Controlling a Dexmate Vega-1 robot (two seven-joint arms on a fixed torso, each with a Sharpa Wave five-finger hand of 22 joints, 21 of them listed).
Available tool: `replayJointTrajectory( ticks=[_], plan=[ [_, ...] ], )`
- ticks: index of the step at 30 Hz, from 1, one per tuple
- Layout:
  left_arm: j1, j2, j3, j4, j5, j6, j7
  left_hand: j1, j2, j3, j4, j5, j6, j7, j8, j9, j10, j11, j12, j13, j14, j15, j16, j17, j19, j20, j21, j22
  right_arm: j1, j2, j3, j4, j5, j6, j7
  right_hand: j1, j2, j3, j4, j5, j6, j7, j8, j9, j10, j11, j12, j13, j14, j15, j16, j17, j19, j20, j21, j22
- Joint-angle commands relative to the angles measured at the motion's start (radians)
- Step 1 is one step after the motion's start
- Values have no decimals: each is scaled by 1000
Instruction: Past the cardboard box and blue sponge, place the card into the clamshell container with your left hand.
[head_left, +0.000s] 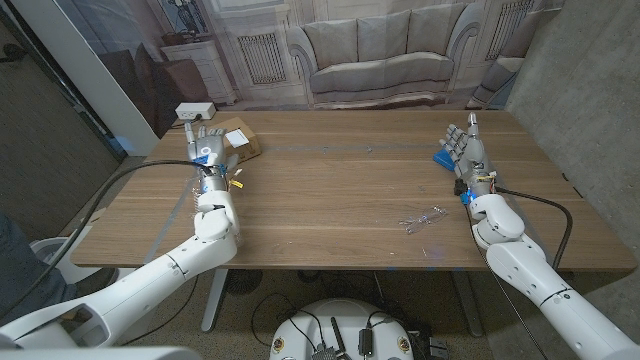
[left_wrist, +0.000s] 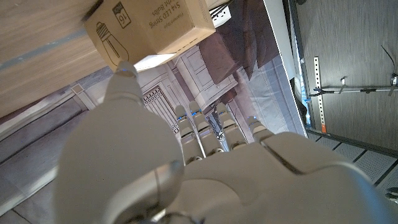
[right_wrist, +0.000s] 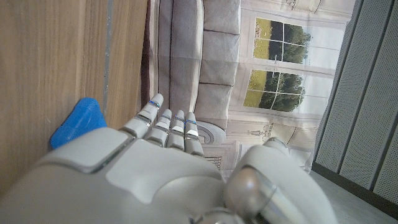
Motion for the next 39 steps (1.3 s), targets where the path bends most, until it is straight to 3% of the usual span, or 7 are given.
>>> replayJointTrajectory(
  ticks=[1, 19, 39],
  plan=[
    [-48, -31, 35, 73, -9, -7, 12, 12, 10, 7, 4, -2, 25, -2, 7, 4, 24, -1, 1, 5, 19, -64, 7, 4, 5, -7, 7, 2, -10, -5, 7, -17, -4, -13, -15, 1, 6, -6, 3, 0, 7, 2, -3, 2, 12, 1, -1, 4, 10, -4, -2, 4, 9, -24, -7, 1],
    [-101, -72, 52, 159, -62, -26, 25, 16, 24, 8, 10, -13, 45, -7, 5, 4, 41, -2, -4, 5, 30, -86, 7, 3, 16, -16, 11, 2, -9, -10, 9, -31, -8, -26, -20, -1, 7, -10, 3, -2, 8, 2, -4, 2, 15, 5, 0, 4, 13, -1, -1, 4, 13, -23, -12, 1],
    [-141, -107, 53, 253, -122, -123, 101, 20, 22, 5, 11, -20, 42, -16, -5, 3, 36, -2, -13, 5, 30, -88, 4, 2, 18, -13, 12, 2, -3, -1, -1, -37, -25, -38, -44, 0, 9, -12, 3, -3, 9, 3, -4, 2, 16, 5, -1, 5, 15, 1, -2, 4, 17, -22, -19, 2]
  ],
)
